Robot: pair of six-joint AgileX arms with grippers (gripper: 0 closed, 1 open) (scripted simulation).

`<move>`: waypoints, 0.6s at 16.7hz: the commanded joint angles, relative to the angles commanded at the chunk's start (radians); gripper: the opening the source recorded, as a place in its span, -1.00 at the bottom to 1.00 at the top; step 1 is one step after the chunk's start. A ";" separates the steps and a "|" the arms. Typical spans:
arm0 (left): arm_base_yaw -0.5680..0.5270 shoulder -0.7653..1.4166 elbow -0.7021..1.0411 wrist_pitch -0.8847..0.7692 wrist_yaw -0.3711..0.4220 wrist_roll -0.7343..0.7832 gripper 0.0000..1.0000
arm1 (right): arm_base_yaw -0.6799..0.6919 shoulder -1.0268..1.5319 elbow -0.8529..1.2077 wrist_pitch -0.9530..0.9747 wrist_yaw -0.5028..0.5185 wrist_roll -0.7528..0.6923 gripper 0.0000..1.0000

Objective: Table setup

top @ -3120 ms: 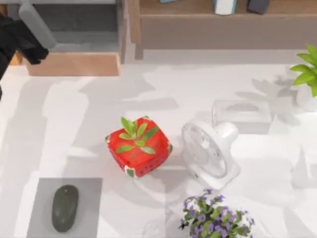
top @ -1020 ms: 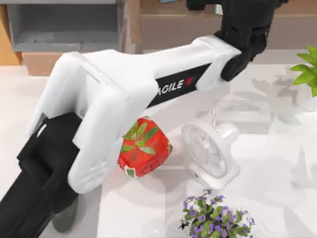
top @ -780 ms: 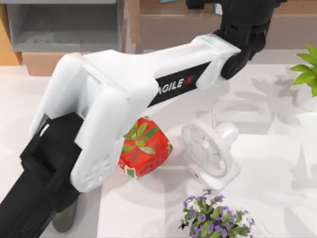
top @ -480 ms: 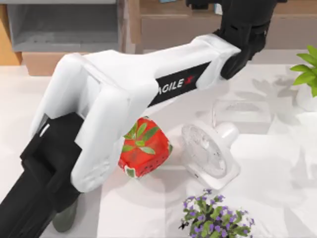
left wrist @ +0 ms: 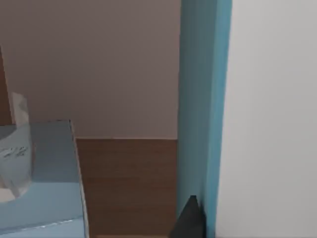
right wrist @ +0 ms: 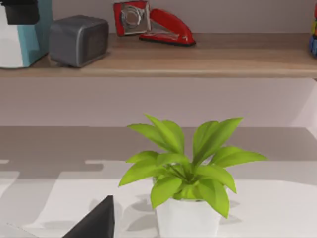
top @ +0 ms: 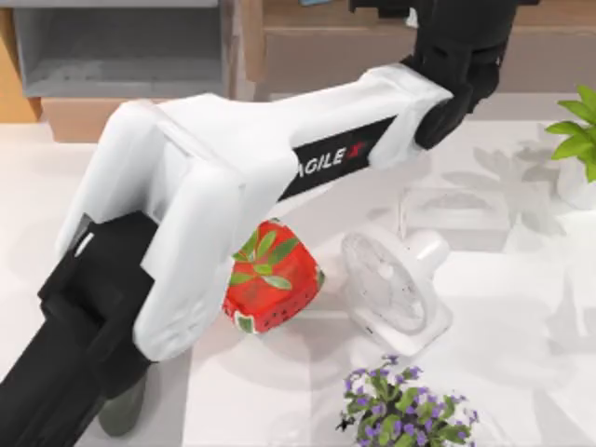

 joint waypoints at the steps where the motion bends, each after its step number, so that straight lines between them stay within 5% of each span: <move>1: 0.000 0.000 0.000 0.000 0.000 0.000 -0.96 | 0.000 0.000 0.000 0.000 0.000 0.000 1.00; 10: -0.004 -0.001 0.000 0.000 0.000 0.001 -1.00 | 0.000 0.000 0.000 0.000 0.000 0.000 1.00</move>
